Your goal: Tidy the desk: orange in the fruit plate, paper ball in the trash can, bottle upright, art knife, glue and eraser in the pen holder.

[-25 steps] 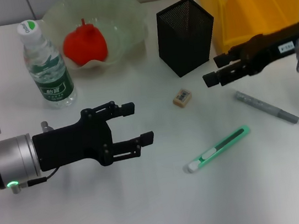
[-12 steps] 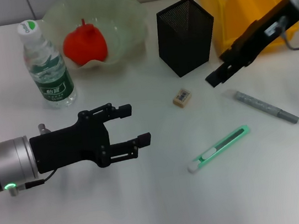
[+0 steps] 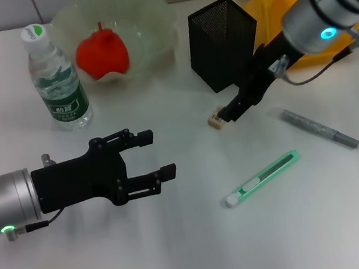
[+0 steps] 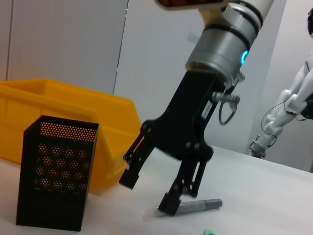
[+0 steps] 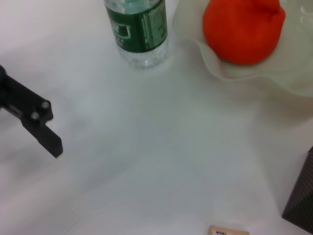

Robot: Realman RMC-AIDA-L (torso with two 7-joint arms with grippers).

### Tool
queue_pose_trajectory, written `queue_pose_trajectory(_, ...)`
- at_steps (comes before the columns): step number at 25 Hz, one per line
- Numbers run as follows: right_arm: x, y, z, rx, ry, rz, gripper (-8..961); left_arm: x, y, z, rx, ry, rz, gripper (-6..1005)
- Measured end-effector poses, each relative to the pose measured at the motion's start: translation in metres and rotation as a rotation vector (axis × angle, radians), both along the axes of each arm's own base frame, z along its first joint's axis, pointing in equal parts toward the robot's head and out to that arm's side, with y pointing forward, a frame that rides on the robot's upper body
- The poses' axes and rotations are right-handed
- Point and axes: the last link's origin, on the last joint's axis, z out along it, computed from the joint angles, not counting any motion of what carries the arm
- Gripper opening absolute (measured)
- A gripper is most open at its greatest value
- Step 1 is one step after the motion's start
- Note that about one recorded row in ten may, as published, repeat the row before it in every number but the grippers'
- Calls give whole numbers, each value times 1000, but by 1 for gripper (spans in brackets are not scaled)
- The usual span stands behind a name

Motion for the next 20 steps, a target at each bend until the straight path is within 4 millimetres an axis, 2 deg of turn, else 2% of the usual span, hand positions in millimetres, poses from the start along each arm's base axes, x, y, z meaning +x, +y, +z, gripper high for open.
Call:
queue_pose_trajectory(3, 4, 0, -17, 4, -10, 15, 827, 0, 0, 0, 1, 1, 2, 804)
queue_pose_trajectory(11, 9, -1, -36, 17, -4, 39, 827, -3, 0, 3, 9, 2, 9, 804)
queue_pose_trajectory(17, 9, -3, -38, 13, -1, 45, 826, -3, 1, 3, 11, 4, 11, 804)
queue_pose_trajectory(20, 2, -12, -31, -46, 23, 77, 826, -4, 1, 5, 11, 6, 14, 804)
